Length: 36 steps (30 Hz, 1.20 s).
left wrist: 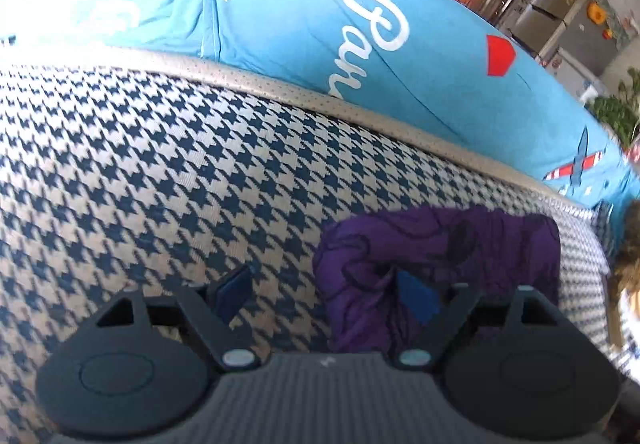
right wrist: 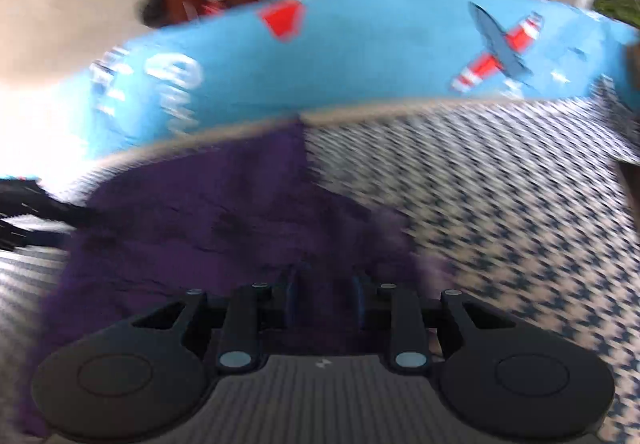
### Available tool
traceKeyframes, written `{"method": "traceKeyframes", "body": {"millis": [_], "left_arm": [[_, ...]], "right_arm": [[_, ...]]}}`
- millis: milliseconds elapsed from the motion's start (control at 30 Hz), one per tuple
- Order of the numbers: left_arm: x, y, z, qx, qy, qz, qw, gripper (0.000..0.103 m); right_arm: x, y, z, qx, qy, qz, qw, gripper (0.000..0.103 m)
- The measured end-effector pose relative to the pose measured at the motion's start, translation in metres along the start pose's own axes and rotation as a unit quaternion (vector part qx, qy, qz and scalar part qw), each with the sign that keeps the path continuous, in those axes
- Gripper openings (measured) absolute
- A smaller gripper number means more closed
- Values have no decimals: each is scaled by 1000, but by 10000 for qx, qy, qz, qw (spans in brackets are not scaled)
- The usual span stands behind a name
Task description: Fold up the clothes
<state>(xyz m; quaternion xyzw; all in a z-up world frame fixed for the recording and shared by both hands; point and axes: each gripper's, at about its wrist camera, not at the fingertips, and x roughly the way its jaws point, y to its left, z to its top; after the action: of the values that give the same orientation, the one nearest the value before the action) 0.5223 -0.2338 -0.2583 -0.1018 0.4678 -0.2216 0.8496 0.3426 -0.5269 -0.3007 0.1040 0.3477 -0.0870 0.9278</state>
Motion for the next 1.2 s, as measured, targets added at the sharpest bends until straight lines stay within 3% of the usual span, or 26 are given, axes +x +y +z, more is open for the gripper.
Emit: {"method": "traceKeyframes", "body": {"millis": [100,300,400,567,833,967,1200], "left_arm": [[9,0,4,-52,3,-22,10000,85],[32,6,12,-369,162,-71,9992,93],[32,1,15,-252,113,-9,9996,94],[19,-8,17,18,-5,167,9999,93],[-3,14,16,-106,-29,234,9997,93],[-10,29,11,-173,99,296,9994,93],[-2,39,4,-344,407,267,9982,93]], "right_arm": [[0,-9,-1,204,19,174,9996,30],[-9,6,0,-249,-248,-208,9992,30],[-23,15,3,-440,-565,-258,9971,31],[-37,31,4,-314,-576,438,9969,33],[-49,93,-11,-1065,-395,1385,9838,34],[-51,116,-19,-1396,-370,1578,9769,40],[-53,138,-25,-1795,-543,1643,9684,40]]}}
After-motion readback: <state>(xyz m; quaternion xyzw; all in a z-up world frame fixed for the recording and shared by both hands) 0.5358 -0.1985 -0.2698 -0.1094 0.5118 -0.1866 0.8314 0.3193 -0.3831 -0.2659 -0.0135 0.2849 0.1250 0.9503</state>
